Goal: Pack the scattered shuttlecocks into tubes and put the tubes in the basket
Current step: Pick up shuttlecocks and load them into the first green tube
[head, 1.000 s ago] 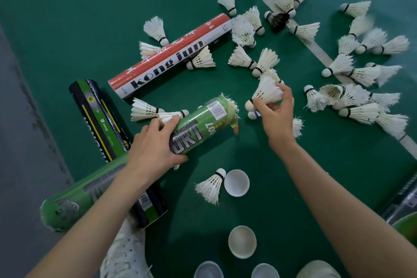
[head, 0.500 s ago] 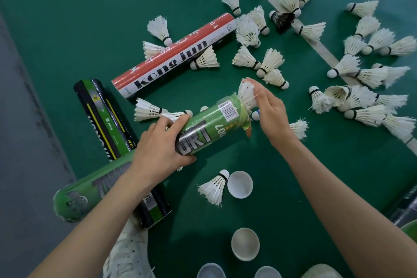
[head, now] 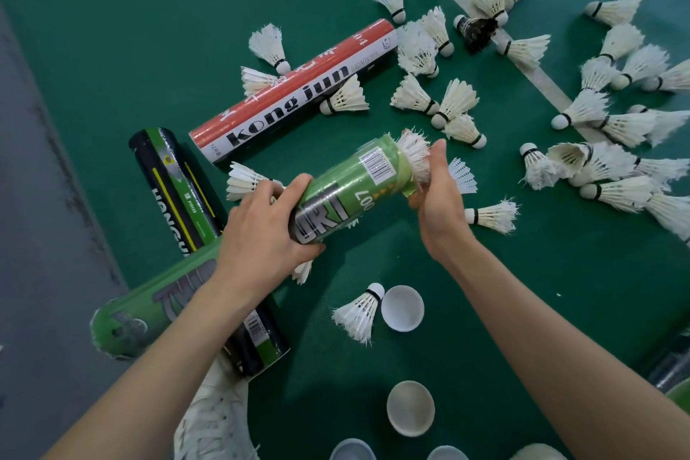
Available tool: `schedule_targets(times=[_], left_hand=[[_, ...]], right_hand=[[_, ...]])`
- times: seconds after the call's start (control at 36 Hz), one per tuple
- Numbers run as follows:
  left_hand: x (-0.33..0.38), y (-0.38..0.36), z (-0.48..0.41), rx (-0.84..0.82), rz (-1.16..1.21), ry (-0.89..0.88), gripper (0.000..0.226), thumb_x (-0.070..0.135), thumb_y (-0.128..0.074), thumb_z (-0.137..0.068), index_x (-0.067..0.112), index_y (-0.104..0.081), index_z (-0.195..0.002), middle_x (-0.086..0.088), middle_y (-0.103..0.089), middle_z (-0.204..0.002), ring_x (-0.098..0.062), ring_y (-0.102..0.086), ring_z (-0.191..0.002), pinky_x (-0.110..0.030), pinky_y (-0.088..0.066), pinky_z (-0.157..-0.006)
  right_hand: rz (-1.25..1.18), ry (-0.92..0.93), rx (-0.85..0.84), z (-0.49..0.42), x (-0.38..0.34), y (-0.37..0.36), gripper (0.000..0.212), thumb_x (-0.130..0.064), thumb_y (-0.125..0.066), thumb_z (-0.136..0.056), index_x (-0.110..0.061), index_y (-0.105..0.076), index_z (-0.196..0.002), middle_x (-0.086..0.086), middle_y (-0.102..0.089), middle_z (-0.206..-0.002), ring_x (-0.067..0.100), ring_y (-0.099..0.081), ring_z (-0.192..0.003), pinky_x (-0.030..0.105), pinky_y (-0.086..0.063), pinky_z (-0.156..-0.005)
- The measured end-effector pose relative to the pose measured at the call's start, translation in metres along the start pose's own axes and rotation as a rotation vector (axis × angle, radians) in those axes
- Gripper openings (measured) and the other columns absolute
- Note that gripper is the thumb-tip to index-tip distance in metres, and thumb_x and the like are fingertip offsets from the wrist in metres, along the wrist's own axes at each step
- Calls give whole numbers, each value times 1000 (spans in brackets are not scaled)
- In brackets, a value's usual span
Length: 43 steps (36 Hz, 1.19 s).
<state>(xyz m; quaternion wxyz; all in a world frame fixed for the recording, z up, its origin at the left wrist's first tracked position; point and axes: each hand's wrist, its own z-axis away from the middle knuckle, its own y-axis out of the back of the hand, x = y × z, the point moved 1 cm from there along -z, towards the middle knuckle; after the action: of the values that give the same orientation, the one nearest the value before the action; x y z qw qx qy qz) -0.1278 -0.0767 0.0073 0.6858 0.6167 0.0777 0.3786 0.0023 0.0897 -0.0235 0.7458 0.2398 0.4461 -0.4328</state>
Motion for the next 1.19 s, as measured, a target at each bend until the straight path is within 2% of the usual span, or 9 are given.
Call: schedule_targets(times=[0.11,0.25,0.36,0.5,0.64,0.78,0.92,1.06,1.19], left_hand=[[4,3,-5,-11,-34,-2,92,53,-75,-70,34,-26,-146,0,-43,-117,-20,-44,-109,-37,-39,-94],[-2,3,-5,-46,-77,36,92,53,-75,-70,34,-26,-146,-1,-44,-118,-22,-44,-110,-38,-40,-95],[-7,-4,-5,-106,-93,94,94,52,-76,-69,34,-24,-146,-2,-43,-122,-24,-44,-114,-37,-40,-96],[-19,-5,-5,-93,-78,169,94,54,-74,-71,32,-22,-147,-4,-44,-125,-25,-45,-114,-39,-41,-97],[-32,0,-5,-61,-45,242,95,55,-75,-70,29,-23,-146,-6,-44,-125,-27,-47,-113,-41,-46,-91],[-39,3,-5,-73,-53,302,96,57,-74,-69,29,-23,-146,-8,-45,-125,-28,-48,-112,-41,-47,-87],[-45,5,0,-81,-68,336,96,57,-74,-70,28,-23,-146,-9,-44,-125,-30,-47,-115,-42,-46,-87],[-47,4,5,-86,-79,321,97,57,-75,-69,30,-22,-146,-9,-45,-121,-29,-48,-111,-41,-46,-86],[-45,-1,6,-103,-61,302,94,57,-74,-69,30,-24,-144,-9,-45,-123,-29,-48,-112,-42,-46,-89]], right_hand=[[97,-15,-66,1,2,-8,66,-69,-19,-93,-29,-61,-126,-9,-59,-130,6,-44,-126,29,-22,-111],[116,-80,-160,-2,11,-13,67,-70,-19,-91,-31,-53,-134,-8,-53,-139,10,-36,-136,41,-16,-119],[135,-96,-139,-5,14,-10,59,-62,-20,-97,-32,-57,-130,-6,-57,-134,11,-44,-129,30,-28,-108],[218,-46,-54,-7,24,-8,37,-49,-33,-100,-30,-57,-121,-8,-56,-127,11,-49,-121,39,-36,-108],[569,118,-65,7,46,-17,3,-21,-55,-95,-20,-55,-98,1,-58,-105,13,-56,-95,20,-44,-79],[900,440,-428,24,66,-40,23,-11,-52,-94,-15,-62,-115,-2,-56,-121,13,-48,-115,30,-39,-103],[1291,700,-756,28,85,-63,65,4,-47,-82,-16,-40,-143,6,-41,-147,28,-40,-125,42,-36,-106],[1579,840,-713,30,87,-67,73,-3,-52,-83,-23,-27,-149,8,-38,-139,27,-38,-119,37,-37,-98],[1455,932,-579,23,93,-44,56,-6,-69,-70,-19,-59,-123,9,-57,-116,24,-48,-105,36,-50,-85]])
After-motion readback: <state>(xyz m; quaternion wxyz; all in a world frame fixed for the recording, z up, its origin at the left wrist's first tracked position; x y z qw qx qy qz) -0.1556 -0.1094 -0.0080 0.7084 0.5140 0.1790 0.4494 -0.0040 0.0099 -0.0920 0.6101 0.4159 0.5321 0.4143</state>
